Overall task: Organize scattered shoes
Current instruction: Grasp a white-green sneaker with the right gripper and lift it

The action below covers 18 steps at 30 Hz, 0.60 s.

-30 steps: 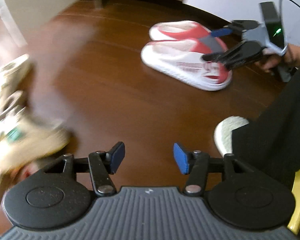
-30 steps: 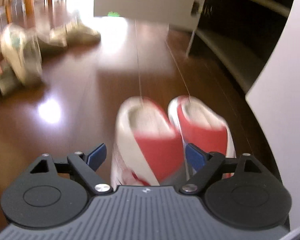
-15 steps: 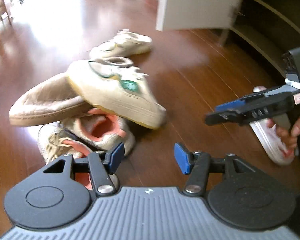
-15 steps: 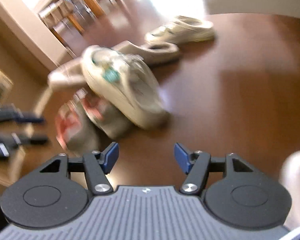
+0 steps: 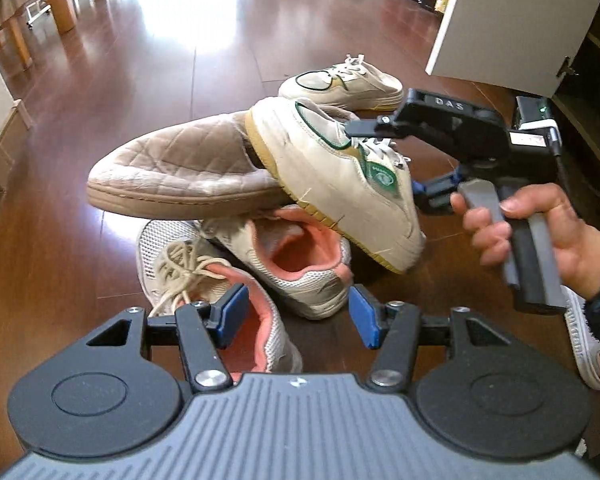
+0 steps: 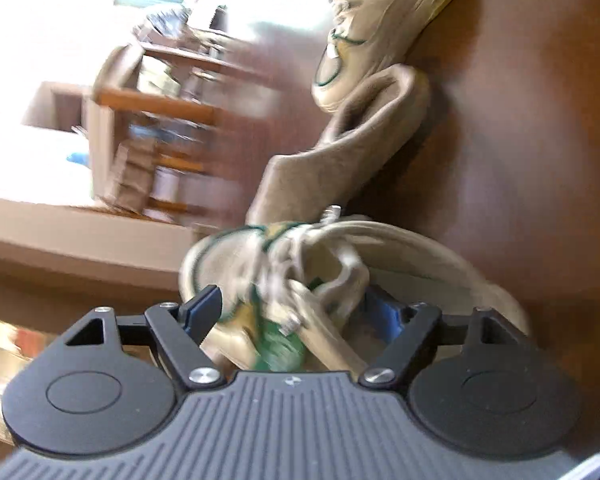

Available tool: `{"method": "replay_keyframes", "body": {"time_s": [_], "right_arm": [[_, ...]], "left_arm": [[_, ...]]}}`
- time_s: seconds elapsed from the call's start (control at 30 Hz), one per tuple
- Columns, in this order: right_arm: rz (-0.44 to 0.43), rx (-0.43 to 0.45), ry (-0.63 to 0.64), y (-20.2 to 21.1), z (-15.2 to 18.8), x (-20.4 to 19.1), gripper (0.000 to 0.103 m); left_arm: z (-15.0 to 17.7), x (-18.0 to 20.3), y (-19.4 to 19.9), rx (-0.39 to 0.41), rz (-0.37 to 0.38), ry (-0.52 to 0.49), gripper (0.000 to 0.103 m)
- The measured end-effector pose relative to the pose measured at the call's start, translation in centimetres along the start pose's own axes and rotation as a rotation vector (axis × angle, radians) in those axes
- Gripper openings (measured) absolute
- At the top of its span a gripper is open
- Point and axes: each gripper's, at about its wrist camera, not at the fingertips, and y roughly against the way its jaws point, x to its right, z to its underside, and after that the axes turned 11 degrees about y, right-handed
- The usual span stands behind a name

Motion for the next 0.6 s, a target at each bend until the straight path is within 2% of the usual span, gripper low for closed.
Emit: {"method": "replay_keyframes", "body": {"time_s": [0.07,0.17,0.3,0.4,0.43,0.47,0.53,0.6], "right_arm": [[-0.034,0.006,0.07,-0.2,-0.3,-0.8,0.017],[-0.054,-0.002,0.254,1.1,-0.7,-3.1,0.01],[-0.053,-0.072,0.539,4.7,-2.4,-5.6,0.009],[-0.034,-0.249,0.814,8.0,-3.8,-6.6,0.009],[-0.019,-0.341,0.913,8.8,-3.9,-6.7,0.009],[-0.003,-0.434,1.01,9.6,-4.0,-6.8,0.009],[0.041,-0.685,1.214,10.3,-3.4,-6.3,0.009],[0.107,-0.902,1.349,10.1,-2.2,-5.3,0.012]], "left_arm": [[0.2,0.2,0.0,-0.007,-0.004,0.0,0.059],[0.3,0.6,0.3,0.0,-0.005,-0.011,0.059],[0.3,1.2,0.9,0.012,0.008,-0.03,0.059],[0.5,1.9,1.1,0.009,0.026,-0.056,0.059],[0.7,2.1,1.0,0.003,0.031,-0.066,0.059],[0.8,2.4,0.9,-0.002,0.035,-0.074,0.059],[1.0,3.2,0.3,-0.024,0.047,-0.094,0.059],[1.4,3.9,0.0,-0.041,0.054,-0.116,0.059]]}}
